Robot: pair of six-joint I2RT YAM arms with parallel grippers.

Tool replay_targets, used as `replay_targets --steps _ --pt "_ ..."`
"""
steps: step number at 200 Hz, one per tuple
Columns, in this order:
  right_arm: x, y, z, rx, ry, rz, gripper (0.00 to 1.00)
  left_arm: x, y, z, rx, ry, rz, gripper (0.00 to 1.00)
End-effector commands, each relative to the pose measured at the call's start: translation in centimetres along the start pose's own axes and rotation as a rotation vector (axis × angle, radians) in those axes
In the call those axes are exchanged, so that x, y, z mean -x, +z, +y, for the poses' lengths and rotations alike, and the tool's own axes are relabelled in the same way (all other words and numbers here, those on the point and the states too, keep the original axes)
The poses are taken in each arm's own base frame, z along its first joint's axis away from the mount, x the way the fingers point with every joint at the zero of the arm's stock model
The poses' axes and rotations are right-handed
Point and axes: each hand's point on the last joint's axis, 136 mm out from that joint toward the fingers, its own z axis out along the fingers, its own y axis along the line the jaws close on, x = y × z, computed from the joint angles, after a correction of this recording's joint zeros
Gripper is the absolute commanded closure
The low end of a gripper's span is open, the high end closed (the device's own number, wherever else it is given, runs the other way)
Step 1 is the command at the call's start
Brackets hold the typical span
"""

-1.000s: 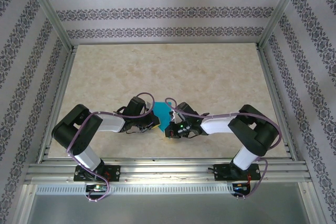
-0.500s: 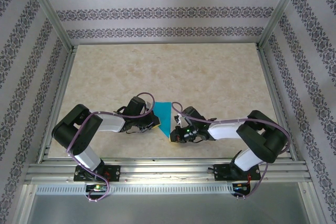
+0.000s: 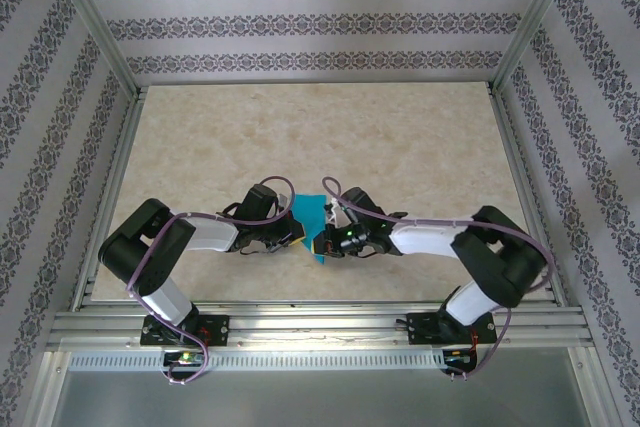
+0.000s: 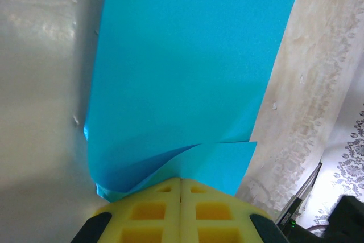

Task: Fold a paper plane with a square sheet of paper (pick it up from the middle)
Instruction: Third fold the triangle at the center of the table.

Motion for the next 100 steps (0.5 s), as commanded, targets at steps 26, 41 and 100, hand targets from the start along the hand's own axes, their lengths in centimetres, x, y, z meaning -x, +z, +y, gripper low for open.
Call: replay_targets --steps 26,41,100 --pt "1.6 1.2 -0.2 -0.004 0.053 0.003 0.96 -1.4 0.3 4.3 0.150 -0.045 0.023 1.00" --pt "1.8 1.3 -0.5 -0.005 0.062 0.000 0.96 -1.4 0.3 4.2 0.149 -0.044 0.022 1.00" --pt "-0.5 1.9 -4.6 -0.099 0.122 0.054 1.00 -1.0 0.4 3.2 0.122 -0.027 0.021 1.00"
